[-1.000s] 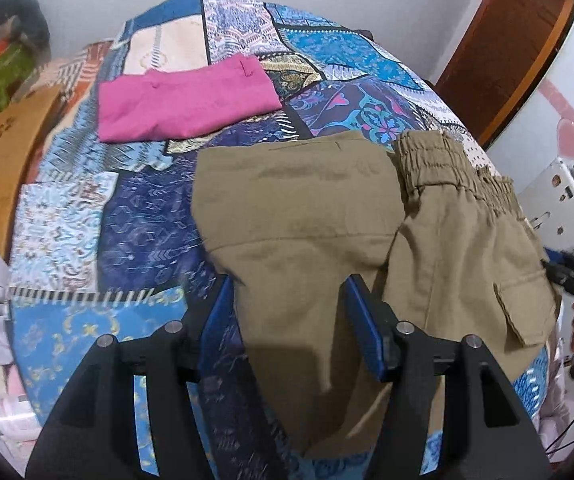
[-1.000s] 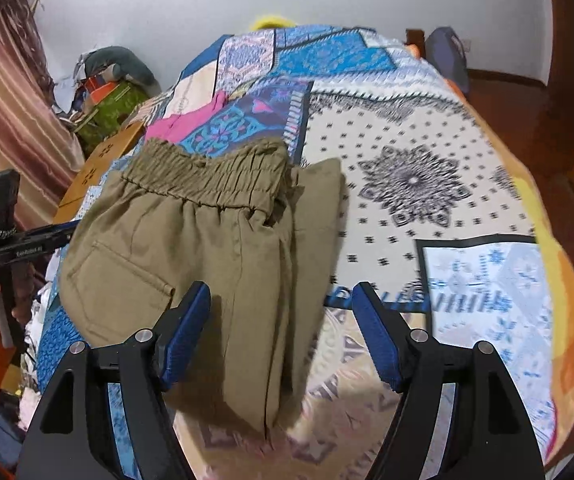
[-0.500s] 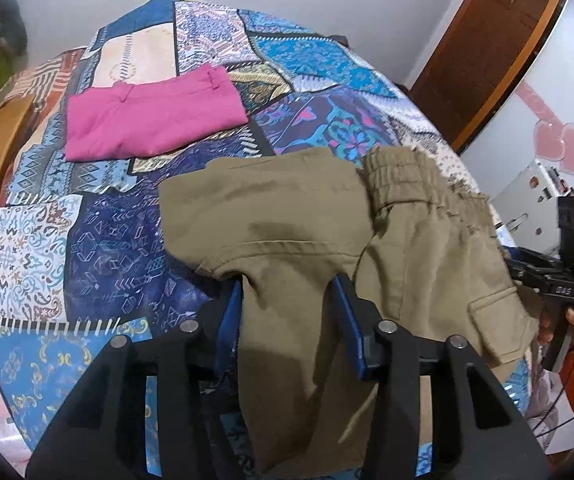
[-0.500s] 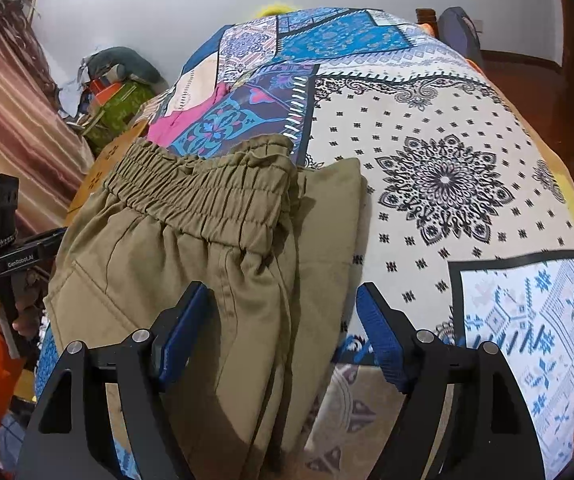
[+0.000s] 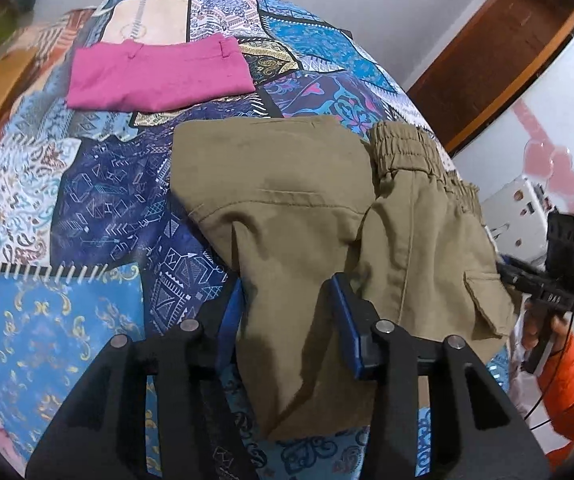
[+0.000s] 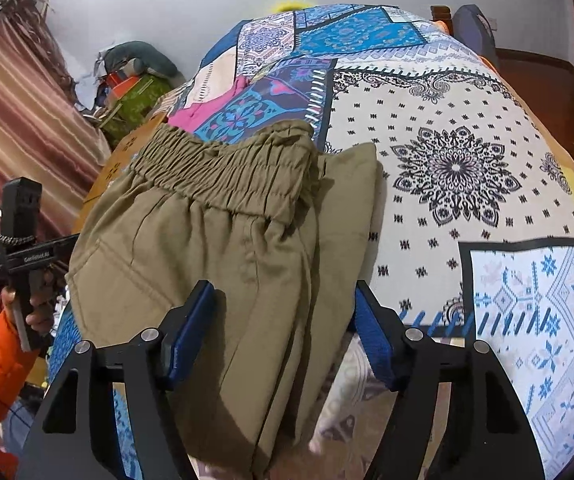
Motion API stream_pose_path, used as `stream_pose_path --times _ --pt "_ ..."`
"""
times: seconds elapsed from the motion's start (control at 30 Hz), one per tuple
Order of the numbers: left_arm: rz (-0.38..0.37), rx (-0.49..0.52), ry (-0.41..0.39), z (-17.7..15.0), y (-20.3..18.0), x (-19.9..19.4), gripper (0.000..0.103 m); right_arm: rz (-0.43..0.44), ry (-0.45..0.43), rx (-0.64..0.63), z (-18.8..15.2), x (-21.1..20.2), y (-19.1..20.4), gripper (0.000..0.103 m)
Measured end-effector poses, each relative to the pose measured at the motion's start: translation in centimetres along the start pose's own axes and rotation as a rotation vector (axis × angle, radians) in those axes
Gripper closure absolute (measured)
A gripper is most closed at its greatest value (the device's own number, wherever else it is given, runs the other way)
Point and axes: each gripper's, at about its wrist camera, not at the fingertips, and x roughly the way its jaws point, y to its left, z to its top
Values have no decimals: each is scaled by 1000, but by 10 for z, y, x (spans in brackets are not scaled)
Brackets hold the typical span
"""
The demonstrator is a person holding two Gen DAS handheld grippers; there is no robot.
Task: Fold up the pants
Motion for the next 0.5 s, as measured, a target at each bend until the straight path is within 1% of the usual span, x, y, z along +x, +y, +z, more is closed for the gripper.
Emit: stream_pose_path --times 0.13,0.23,0.27,0.3,0.33,0.37,0.4,0.43,0.47,0.5 --pt "-29 -30 10 6 4 6 59 10 0 8 4 4 -1 37" --pt "-28 -38 8 12 6 11 59 1 -20 3 7 8 0 38" --pt "-23 -43 6 14 6 12 60 -3 -30 3 9 10 1 40" --pt "-15 -44 4 15 6 13 64 -5 -34 4 10 11 1 42" --pt "3 -40 0 17 5 13 67 -7 -38 6 12 12 1 48" --pt "13 -36 -1 18 4 13 72 -4 -40 11 15 12 1 54" --pt "28 -26 -3 20 1 13 80 -2 -41 18 16 12 0 57" --pt "40 -13 -4 21 -1 12 86 2 -39 20 18 12 0 61" --pt "57 7 -6 22 -4 11 93 0 -40 18 19 12 0 67" --pt "81 28 -11 23 -9 10 94 -3 -43 14 21 11 -1 71"
